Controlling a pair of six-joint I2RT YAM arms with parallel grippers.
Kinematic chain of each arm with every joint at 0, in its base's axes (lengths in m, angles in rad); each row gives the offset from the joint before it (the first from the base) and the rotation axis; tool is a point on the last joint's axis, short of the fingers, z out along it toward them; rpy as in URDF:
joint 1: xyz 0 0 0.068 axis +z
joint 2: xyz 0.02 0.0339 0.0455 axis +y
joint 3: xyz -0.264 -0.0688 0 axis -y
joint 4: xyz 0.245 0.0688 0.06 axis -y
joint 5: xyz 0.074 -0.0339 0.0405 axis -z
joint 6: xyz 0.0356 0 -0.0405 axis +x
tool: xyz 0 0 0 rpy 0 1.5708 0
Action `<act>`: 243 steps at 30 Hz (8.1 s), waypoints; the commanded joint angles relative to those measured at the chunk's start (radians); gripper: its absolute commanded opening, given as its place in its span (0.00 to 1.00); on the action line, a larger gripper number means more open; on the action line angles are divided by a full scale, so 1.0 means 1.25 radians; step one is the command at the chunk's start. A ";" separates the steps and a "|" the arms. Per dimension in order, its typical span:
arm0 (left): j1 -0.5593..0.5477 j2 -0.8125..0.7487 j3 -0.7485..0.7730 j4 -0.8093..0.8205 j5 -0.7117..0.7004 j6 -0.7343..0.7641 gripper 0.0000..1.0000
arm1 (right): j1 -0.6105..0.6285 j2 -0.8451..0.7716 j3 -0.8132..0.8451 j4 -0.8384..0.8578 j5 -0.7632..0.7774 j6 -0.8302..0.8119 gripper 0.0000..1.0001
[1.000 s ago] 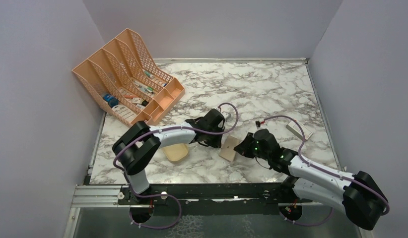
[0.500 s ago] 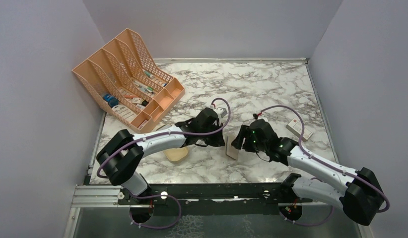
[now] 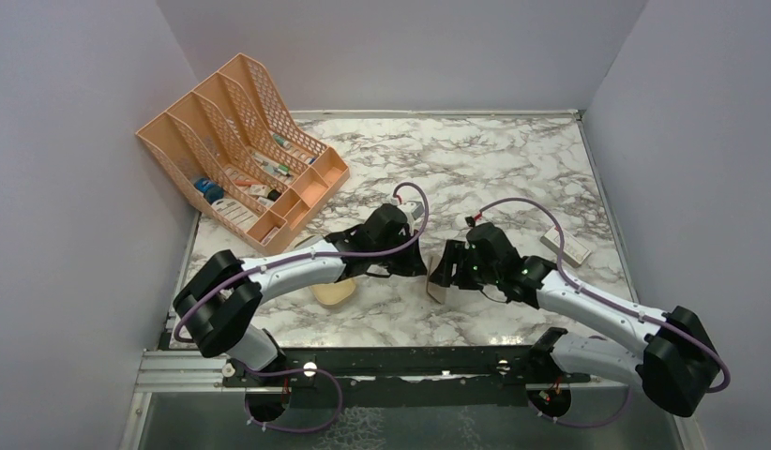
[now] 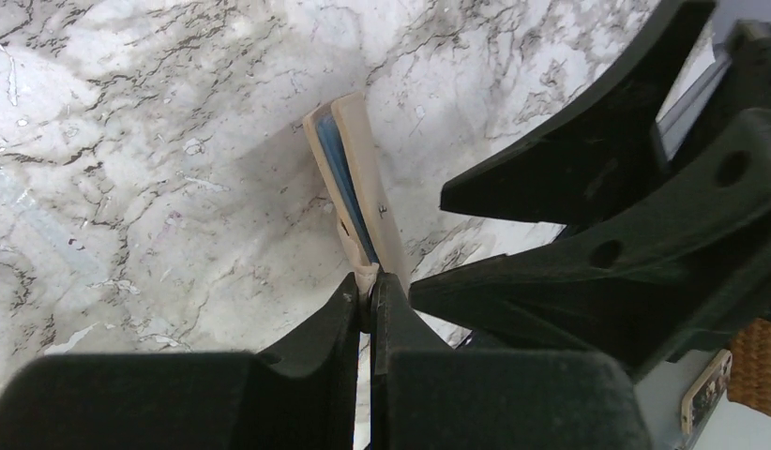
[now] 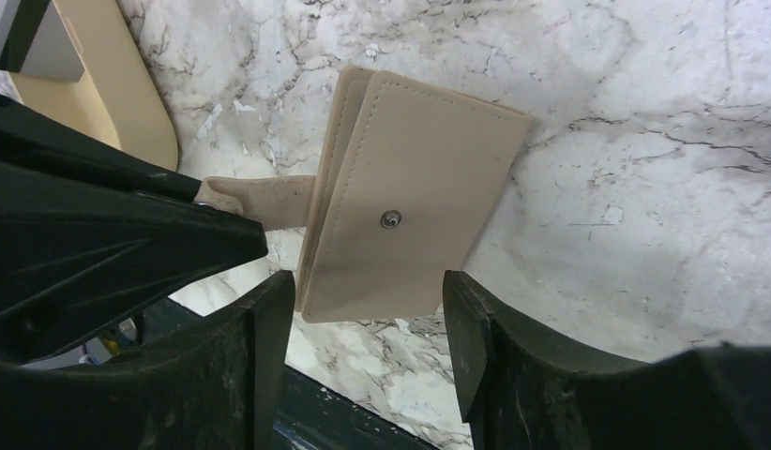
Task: Put the credit cards into the card holder
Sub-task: Open the card holder at the center of the board.
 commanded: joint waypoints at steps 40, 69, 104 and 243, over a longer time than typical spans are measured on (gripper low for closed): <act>0.002 -0.048 -0.021 -0.044 -0.074 0.012 0.00 | 0.007 -0.058 0.086 -0.142 0.091 0.019 0.32; 0.010 -0.045 -0.017 -0.082 -0.105 0.002 0.09 | 0.005 0.140 -0.038 0.080 0.111 0.027 0.25; 0.053 0.013 -0.107 0.174 0.082 -0.077 0.31 | 0.005 0.085 -0.102 0.133 0.093 0.016 0.17; 0.053 -0.024 -0.179 0.208 0.035 -0.133 0.00 | 0.005 0.183 -0.122 0.293 -0.112 0.064 0.48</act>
